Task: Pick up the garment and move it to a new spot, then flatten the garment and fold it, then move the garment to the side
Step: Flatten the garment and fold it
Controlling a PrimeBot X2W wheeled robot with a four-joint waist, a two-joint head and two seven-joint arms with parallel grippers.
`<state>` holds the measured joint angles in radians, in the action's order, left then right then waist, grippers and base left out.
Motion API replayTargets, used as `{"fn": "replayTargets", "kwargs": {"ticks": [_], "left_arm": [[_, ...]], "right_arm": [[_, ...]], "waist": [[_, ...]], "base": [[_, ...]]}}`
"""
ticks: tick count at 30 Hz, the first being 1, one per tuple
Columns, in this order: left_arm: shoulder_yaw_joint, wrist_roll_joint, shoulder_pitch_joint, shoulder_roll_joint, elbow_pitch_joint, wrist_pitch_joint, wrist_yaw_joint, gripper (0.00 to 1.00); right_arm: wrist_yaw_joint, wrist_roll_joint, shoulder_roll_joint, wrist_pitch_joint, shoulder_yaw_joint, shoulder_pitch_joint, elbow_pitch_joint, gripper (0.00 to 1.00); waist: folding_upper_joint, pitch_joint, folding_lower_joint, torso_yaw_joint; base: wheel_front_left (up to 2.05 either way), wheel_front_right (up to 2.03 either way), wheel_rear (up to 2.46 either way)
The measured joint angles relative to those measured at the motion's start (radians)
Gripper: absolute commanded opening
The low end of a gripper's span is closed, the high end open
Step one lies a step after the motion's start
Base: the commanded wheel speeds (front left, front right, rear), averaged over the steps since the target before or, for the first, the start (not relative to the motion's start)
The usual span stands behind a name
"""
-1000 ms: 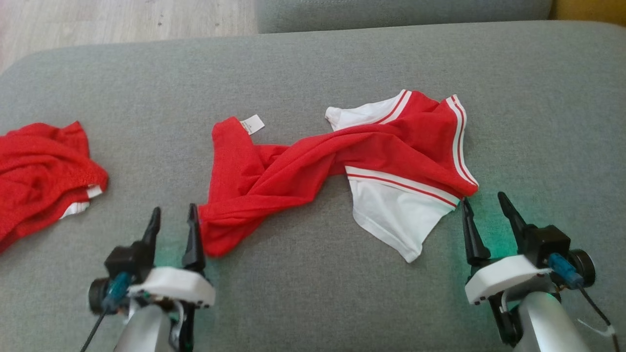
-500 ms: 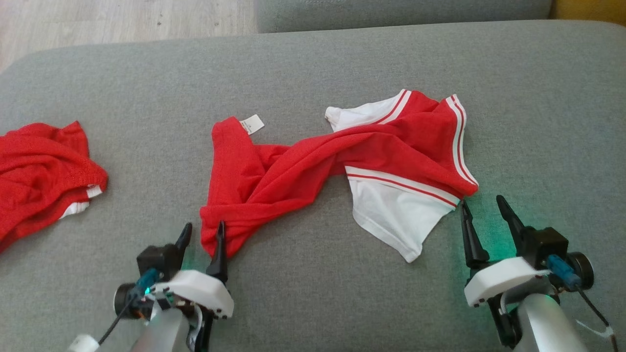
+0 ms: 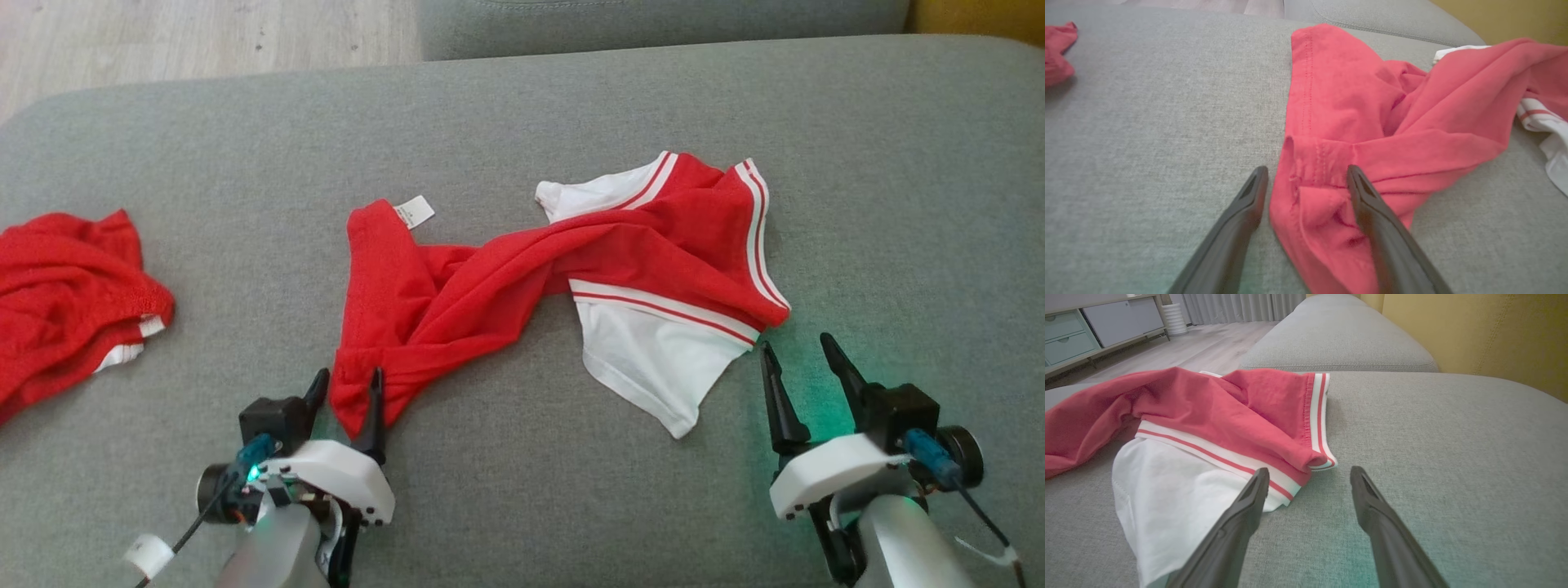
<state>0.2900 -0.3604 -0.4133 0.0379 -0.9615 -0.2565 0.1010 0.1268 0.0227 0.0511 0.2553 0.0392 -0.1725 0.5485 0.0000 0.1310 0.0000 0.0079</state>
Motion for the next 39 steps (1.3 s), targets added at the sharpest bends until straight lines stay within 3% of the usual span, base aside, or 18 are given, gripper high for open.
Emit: {"fn": "replayTargets", "kwargs": {"ticks": [1, 2, 3, 4, 10, 15, 26, 35, 36, 37, 38, 39], "left_arm": [[0.002, -0.003, -0.002, 0.000, -0.005, 0.000, -0.002, 0.97], [0.003, -0.010, -0.004, 0.000, -0.007, 0.000, -0.001, 0.82], [0.006, -0.011, -0.007, 0.000, -0.006, 0.000, -0.001, 0.34], [0.008, -0.010, -0.012, 0.000, -0.004, 0.000, -0.001, 0.00], [0.002, 0.025, -0.016, 0.000, 0.078, 0.000, -0.011, 0.00], [-0.019, 0.095, -0.018, 0.003, 0.265, 0.000, -0.021, 0.00], [-0.097, 0.193, -0.103, 0.003, 0.617, -0.001, 0.012, 0.00], [-0.126, 0.170, 0.296, 0.003, 0.560, 0.000, 0.023, 0.03], [-0.132, 0.159, 0.324, 0.004, 0.549, 0.000, 0.023, 0.20], [-0.133, 0.152, 0.345, 0.005, 0.536, 0.000, 0.023, 0.44], [-0.133, 0.136, 0.360, 0.005, 0.515, 0.000, 0.023, 0.90], [-0.134, 0.119, 0.371, 0.005, 0.502, 0.000, 0.023, 1.00]], "right_arm": [[0.000, 0.001, 0.000, 0.000, 0.000, 0.000, 0.001, 1.00], [0.000, 0.002, 0.000, 0.000, 0.000, 0.000, 0.002, 1.00], [0.000, 0.002, 0.000, 0.000, 0.000, 0.000, 0.003, 1.00], [0.000, 0.002, 0.000, 0.000, 0.000, 0.000, 0.003, 1.00], [0.000, 0.002, 0.000, 0.000, -0.002, 0.000, 0.003, 1.00], [0.000, 0.005, 0.000, 0.000, -0.007, 0.000, 0.014, 1.00], [0.000, 0.032, -0.001, 0.000, -0.013, 0.000, 0.026, 1.00], [0.000, 0.040, -0.001, 0.000, -0.026, 0.003, 0.027, 1.00], [0.000, 0.040, -0.001, 0.000, -0.030, 0.004, 0.027, 1.00], [0.000, 0.040, -0.001, 0.000, -0.036, 0.006, 0.028, 1.00], [0.000, 0.040, -0.001, 0.000, -0.040, 0.010, 0.030, 1.00], [0.000, 0.040, -0.001, 0.000, -0.042, 0.015, 0.031, 1.00]], "waist": [[0.0000, 0.000, 0.0000, -0.001], [0.0000, 0.001, 0.0000, -0.002], [0.0000, 0.001, 0.0000, -0.002], [0.0000, 0.002, 0.0000, -0.002], [0.0000, 0.004, 0.0000, 0.003], [0.0000, -0.008, 0.0000, 0.013], [0.0000, -0.034, 0.0000, 0.005], [0.0000, -0.032, 0.0000, 0.015], [0.0000, -0.034, -0.0001, 0.017], [0.0000, -0.036, 0.0000, 0.021], [0.0000, -0.040, 0.0000, 0.024], [0.0000, -0.044, 0.0000, 0.028]], "base": [[0.00, 0.00, 0.00], [0.00, 0.00, 0.00], [0.00, 0.00, 0.00], [0.00, 0.00, 0.00], [0.00, 0.00, 0.00], [0.00, 0.00, 0.00], [0.00, 0.00, 0.00], [0.00, 0.00, 0.00], [0.00, 0.00, 0.00], [0.00, 0.00, 0.00], [0.00, 0.00, 0.00], [0.00, 0.00, 0.00]]}}
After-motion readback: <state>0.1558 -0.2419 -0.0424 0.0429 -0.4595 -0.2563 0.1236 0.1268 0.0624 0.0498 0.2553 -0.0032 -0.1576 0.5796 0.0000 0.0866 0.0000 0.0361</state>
